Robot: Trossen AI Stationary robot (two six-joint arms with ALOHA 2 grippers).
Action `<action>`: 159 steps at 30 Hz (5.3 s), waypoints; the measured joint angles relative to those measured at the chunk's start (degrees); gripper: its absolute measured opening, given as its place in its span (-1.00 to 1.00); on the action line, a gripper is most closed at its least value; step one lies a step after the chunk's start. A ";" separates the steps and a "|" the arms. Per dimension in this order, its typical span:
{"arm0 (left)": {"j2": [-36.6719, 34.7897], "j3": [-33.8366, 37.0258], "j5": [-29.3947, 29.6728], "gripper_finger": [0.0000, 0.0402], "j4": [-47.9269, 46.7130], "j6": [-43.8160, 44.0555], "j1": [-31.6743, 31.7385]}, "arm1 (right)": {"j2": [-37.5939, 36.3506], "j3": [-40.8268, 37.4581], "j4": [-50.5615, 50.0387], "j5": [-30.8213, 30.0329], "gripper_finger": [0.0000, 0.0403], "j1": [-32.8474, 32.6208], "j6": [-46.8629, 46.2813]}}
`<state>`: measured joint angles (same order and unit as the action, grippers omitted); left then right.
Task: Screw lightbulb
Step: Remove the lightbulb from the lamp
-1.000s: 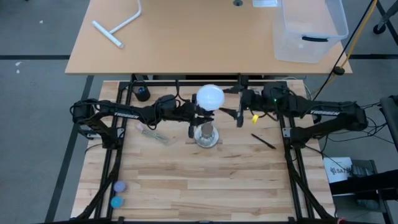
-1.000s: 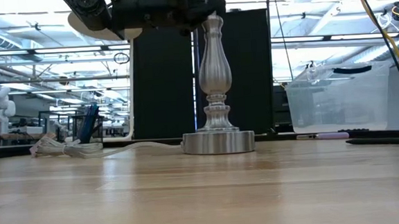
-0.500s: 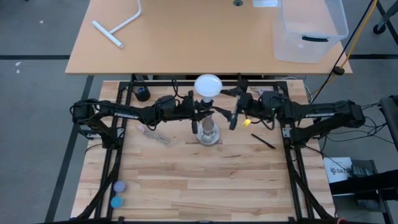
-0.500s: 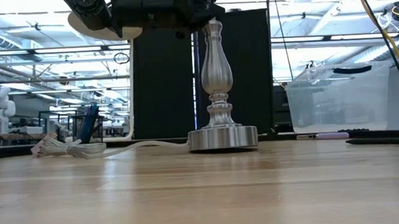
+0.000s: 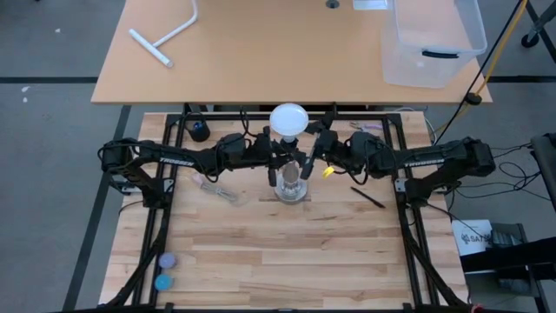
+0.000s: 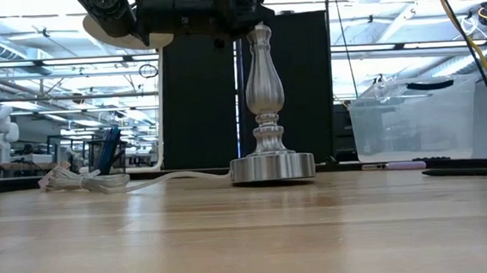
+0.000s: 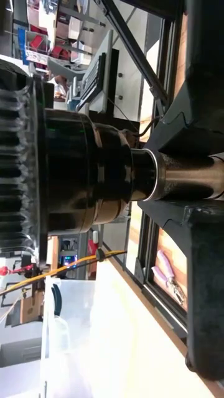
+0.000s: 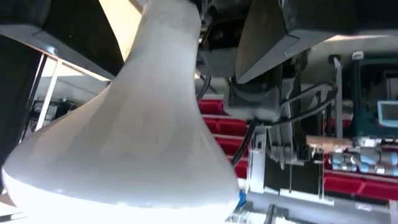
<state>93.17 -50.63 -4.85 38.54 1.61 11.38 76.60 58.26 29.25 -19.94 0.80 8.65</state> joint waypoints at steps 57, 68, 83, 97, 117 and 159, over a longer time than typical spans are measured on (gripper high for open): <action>-0.02 -0.09 -19.46 -0.64 -1.37 -3.96 -0.65 | 0.33 0.63 5.14 46.17 -0.23 14.28 -6.48; -0.07 -0.20 -22.46 -0.64 -2.40 -4.00 -0.52 | 0.33 0.70 5.31 52.58 -0.23 14.81 -9.60; -0.07 -0.22 -22.00 -0.64 -2.54 -3.67 -0.61 | 0.04 1.24 3.53 52.73 0.12 14.20 -6.43; -0.07 -0.22 -21.47 -0.64 -2.62 -3.63 -0.57 | -9.66 1.46 -19.03 48.46 0.58 14.06 3.20; -0.09 -0.07 -0.28 -0.64 -1.27 -3.89 -0.41 | -7.46 1.18 -17.89 17.02 0.57 4.26 0.95; -0.09 -0.07 -12.00 -0.64 -1.32 -6.49 -0.07 | 2.16 1.16 2.35 29.22 -0.23 8.92 -1.96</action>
<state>93.08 -50.70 -16.86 37.23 -4.88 11.31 78.76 59.42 31.60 9.28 9.71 6.70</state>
